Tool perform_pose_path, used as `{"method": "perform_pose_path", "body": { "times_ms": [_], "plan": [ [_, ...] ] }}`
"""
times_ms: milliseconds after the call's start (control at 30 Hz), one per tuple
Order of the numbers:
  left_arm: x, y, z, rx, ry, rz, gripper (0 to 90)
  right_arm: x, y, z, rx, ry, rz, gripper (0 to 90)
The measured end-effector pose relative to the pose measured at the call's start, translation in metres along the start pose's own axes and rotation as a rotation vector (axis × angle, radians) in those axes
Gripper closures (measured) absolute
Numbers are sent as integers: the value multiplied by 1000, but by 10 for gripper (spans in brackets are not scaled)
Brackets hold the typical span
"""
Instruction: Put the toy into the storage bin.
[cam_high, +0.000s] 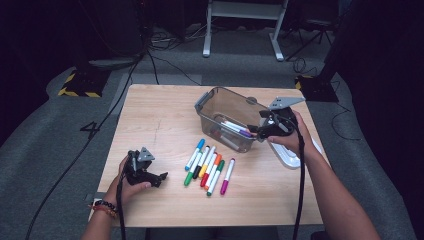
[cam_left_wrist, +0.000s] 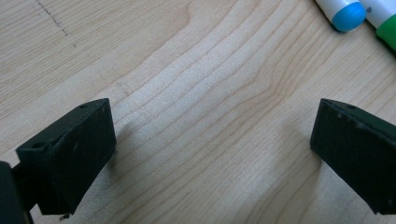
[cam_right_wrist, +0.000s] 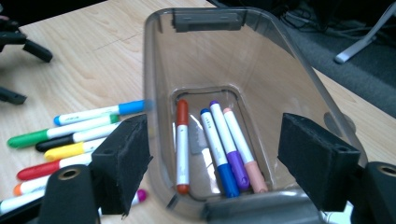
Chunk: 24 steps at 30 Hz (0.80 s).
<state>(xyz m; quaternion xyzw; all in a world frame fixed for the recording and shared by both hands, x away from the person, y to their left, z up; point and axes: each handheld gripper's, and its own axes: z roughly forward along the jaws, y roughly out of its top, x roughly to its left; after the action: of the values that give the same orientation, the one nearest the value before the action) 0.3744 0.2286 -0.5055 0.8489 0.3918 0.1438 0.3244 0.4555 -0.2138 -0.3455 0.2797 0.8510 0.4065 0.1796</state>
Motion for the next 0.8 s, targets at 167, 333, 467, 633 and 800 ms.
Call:
{"method": "perform_pose_path", "body": {
  "times_ms": [167,333,467,633,800],
  "plan": [
    [0,0,0,0,0,0,5,21,-19,-13,-25,27,-33,257],
    [0,0,0,0,3,0,5,40,-40,-21,-46,27,-41,262],
    [0,0,0,0,4,-1,5,55,-60,-26,-57,23,-39,268],
    [0,0,0,0,4,0,5,74,-87,-17,-18,65,-15,266],
    [-1,0,0,0,6,-5,5,91,-105,4,7,105,10,280]
  ]
}}
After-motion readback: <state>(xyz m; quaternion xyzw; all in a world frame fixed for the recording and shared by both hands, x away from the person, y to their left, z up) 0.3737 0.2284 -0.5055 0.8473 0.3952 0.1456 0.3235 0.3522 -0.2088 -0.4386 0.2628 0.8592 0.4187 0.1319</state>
